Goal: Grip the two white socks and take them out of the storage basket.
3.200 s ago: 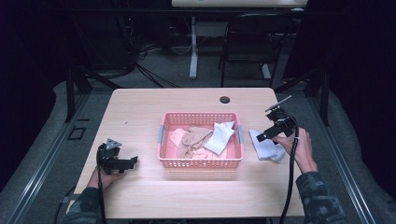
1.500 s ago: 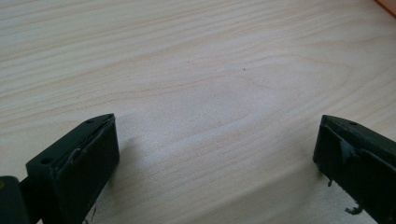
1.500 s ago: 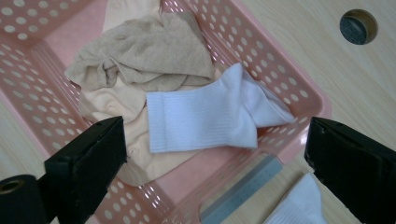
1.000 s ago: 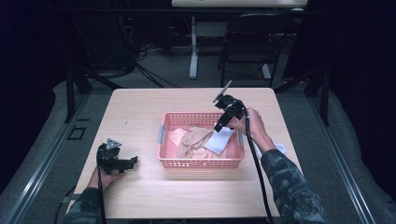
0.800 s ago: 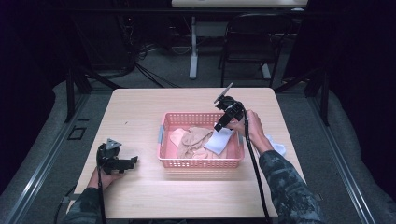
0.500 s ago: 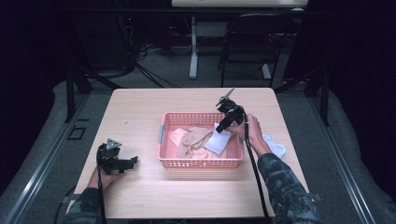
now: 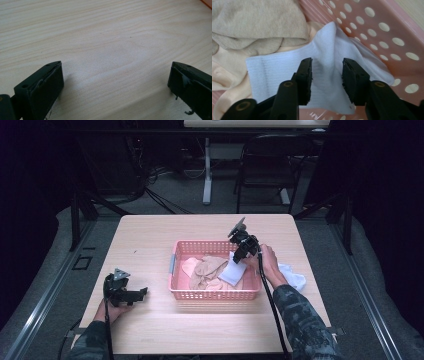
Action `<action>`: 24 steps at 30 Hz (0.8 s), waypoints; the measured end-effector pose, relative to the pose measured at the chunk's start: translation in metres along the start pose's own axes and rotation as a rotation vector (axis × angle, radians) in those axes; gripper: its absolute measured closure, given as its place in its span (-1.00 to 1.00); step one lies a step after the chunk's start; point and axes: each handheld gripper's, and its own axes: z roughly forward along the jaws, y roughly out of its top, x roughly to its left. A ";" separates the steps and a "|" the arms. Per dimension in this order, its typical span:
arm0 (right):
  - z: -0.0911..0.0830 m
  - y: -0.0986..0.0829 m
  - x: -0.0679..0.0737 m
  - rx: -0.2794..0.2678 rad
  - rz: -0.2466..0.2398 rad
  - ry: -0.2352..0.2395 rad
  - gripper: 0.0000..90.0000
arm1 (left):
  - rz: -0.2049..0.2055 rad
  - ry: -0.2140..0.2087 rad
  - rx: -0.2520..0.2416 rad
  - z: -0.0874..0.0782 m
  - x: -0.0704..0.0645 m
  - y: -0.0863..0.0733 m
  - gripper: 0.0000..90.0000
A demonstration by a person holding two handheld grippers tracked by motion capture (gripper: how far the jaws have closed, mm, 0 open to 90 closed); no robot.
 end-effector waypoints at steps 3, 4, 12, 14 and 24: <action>0.001 0.001 0.001 0.017 -0.010 -0.007 0.64 | 0.000 0.000 0.000 0.000 0.000 0.000 -1.00; 0.001 0.001 0.001 0.020 -0.011 -0.003 0.71 | 0.000 0.000 0.000 0.000 0.000 0.000 -1.00; -0.005 0.000 0.004 -0.003 -0.026 0.024 0.91 | 0.000 0.000 0.000 0.000 0.000 0.000 -1.00; -0.011 -0.001 0.005 -0.020 -0.037 0.031 0.91 | 0.002 0.001 0.000 0.000 0.000 0.000 -1.00; -0.043 -0.005 0.007 -0.061 -0.082 0.062 0.91 | 0.002 0.001 -0.001 0.000 0.000 0.000 -1.00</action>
